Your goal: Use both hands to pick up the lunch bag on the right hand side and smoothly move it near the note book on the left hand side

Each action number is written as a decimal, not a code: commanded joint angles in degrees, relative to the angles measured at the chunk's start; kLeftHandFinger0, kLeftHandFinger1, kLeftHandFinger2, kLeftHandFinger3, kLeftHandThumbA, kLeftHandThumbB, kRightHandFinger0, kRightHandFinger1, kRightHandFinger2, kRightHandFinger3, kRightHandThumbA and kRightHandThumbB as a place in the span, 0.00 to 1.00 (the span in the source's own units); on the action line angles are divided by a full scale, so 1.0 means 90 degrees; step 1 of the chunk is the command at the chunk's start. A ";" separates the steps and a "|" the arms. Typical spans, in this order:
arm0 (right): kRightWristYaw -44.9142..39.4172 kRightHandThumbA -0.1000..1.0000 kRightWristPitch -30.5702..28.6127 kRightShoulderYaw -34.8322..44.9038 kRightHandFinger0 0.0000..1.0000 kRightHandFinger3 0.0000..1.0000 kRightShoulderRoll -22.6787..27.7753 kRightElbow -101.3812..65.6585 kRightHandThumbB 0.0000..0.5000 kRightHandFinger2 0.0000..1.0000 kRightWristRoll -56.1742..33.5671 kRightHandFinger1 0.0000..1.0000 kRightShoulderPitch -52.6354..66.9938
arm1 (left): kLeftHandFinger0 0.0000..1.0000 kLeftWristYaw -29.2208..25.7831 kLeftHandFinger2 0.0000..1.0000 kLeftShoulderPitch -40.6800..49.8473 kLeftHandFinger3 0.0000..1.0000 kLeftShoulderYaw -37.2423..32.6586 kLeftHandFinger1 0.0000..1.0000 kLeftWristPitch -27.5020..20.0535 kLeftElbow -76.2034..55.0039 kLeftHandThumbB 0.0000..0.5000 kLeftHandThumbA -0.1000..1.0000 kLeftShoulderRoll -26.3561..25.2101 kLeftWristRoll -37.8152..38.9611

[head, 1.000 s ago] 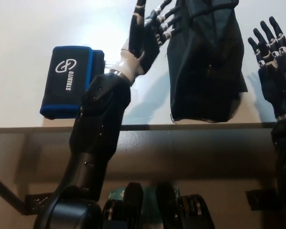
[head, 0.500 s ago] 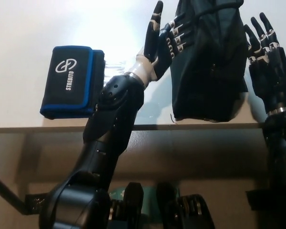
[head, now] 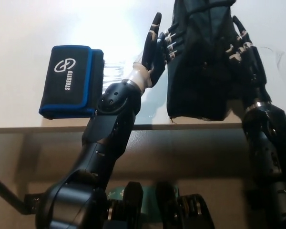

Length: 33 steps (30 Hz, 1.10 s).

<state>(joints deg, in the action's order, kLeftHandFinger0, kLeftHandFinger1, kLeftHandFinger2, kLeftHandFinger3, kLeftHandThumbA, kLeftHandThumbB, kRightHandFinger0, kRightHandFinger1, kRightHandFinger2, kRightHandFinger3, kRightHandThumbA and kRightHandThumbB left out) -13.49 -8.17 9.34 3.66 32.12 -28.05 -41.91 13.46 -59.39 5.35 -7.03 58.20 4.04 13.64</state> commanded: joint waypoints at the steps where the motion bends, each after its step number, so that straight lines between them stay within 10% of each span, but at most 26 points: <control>1: -0.0269 1.00 -0.0231 -0.0147 1.00 1.00 -0.0222 0.0152 0.65 1.00 0.0128 1.00 -0.0542 | 1.00 0.0045 1.00 -0.0198 1.00 -0.0150 1.00 -0.0360 -0.0287 0.86 1.00 -0.0071 -0.0223; 33: -0.0785 1.00 -0.0975 -0.0310 1.00 1.00 -0.0987 0.2117 0.70 1.00 0.0318 1.00 -0.1704 | 1.00 -0.0196 1.00 0.0793 1.00 -0.0088 1.00 -0.0170 -0.2263 0.81 1.00 -0.0662 -0.0311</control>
<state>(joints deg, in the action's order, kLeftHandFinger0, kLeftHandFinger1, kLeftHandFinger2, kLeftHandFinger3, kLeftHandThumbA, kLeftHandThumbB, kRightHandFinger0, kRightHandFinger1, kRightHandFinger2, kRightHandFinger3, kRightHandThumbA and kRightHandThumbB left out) -16.18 -14.63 7.89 -2.96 50.02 -26.05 -52.44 11.49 -51.52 4.25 -7.12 42.36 -1.83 10.14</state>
